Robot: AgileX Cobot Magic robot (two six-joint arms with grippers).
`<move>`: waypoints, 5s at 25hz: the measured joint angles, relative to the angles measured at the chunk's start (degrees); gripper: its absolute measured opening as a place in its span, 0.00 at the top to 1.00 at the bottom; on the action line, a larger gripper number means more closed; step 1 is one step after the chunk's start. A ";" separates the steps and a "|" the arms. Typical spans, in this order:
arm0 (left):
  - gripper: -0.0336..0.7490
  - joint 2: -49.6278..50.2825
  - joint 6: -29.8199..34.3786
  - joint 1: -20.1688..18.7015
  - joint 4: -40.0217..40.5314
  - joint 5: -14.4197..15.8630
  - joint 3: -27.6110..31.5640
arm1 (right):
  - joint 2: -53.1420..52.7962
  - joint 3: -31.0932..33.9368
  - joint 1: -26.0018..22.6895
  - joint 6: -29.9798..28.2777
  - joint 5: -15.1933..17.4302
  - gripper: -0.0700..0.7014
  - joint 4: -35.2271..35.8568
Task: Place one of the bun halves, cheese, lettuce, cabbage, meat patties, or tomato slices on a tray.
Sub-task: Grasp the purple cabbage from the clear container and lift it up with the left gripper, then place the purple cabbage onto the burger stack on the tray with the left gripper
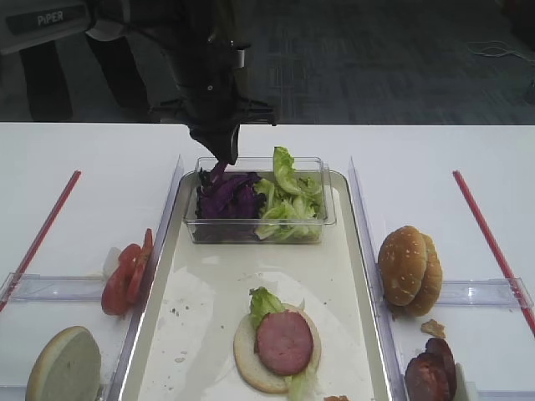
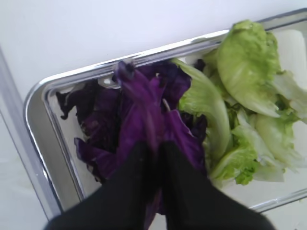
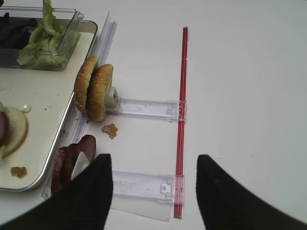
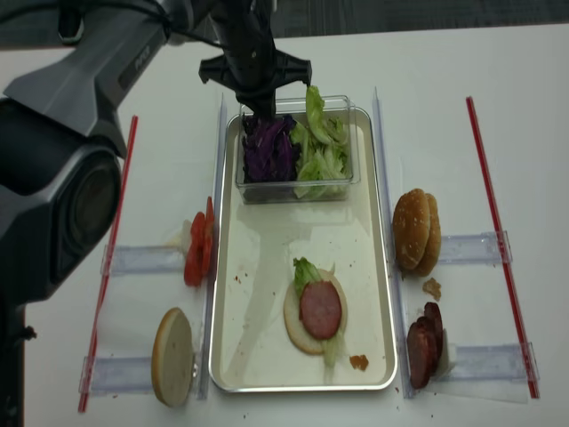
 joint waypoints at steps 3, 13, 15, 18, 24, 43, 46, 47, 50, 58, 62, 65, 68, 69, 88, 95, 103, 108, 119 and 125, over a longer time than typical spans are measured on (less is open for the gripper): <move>0.90 -0.78 3.36 0.00 0.00 0.08 0.00 | 0.00 0.00 0.00 0.00 0.00 0.34 0.00; 0.90 -1.95 21.73 -0.77 -1.90 0.13 0.00 | 0.00 0.00 0.00 0.00 0.00 0.34 0.00; 0.90 -2.40 26.06 -1.41 -2.00 0.13 0.00 | 0.00 0.00 0.00 0.00 0.00 0.34 0.00; 0.90 -2.79 28.54 -2.32 -2.46 0.13 0.00 | 0.00 0.00 0.00 0.00 0.00 0.34 0.00; 0.90 -5.13 23.63 -2.42 -2.47 0.11 2.29 | 0.00 0.00 0.00 0.10 0.00 0.34 0.00; 0.90 -18.71 16.12 -5.43 0.83 0.19 19.33 | 0.00 0.00 0.00 0.08 0.00 0.34 0.00; 0.90 -20.74 15.73 -7.78 1.10 0.19 22.52 | 0.00 0.00 0.00 0.08 0.00 0.34 0.00; 0.90 -21.59 15.62 -8.55 1.10 0.19 23.53 | 0.00 0.00 0.00 0.08 0.00 0.34 0.00; 0.90 -23.61 15.62 -9.81 1.10 0.09 26.86 | 0.00 0.00 0.00 0.08 0.00 0.34 0.00; 0.90 -30.17 16.11 -10.17 -1.18 -4.29 39.71 | 0.00 0.00 0.00 0.08 0.00 0.34 0.00; 0.90 -33.46 16.16 -10.17 -1.66 -6.95 46.26 | 0.00 0.00 0.00 0.08 0.00 0.34 0.00; 0.90 -36.04 17.04 -10.17 -3.16 -9.56 50.88 | 0.00 0.00 0.00 0.08 0.00 0.34 0.00; 0.90 -37.77 17.50 -10.17 -3.97 -10.77 54.54 | 0.00 0.00 0.00 0.08 0.00 0.34 0.00; 0.90 -37.87 17.50 -10.27 -4.07 -10.88 55.25 | 0.00 0.00 0.00 0.08 0.00 0.34 0.00; 0.90 -36.33 34.11 -16.95 -8.57 -14.02 58.29 | 0.00 0.00 0.00 0.08 0.00 0.34 0.00; 0.90 -34.69 40.42 -17.42 -11.21 -15.21 58.16 | 0.00 0.00 0.00 0.08 0.00 0.34 0.00; 0.90 -34.32 44.72 -19.58 -10.18 -17.24 54.53 | 0.00 0.00 0.00 0.08 0.00 0.34 0.00; 0.90 -30.58 44.82 -21.43 -8.56 -16.67 50.53 | 0.00 0.00 0.00 0.08 0.00 0.34 0.00; 0.90 -24.53 42.68 -23.52 -2.45 -18.13 46.91 | 0.00 0.00 0.00 0.08 0.00 0.34 0.00; 0.90 -22.91 41.72 -23.52 -1.92 -19.53 46.64 | 0.00 0.00 0.00 0.08 0.00 0.34 0.00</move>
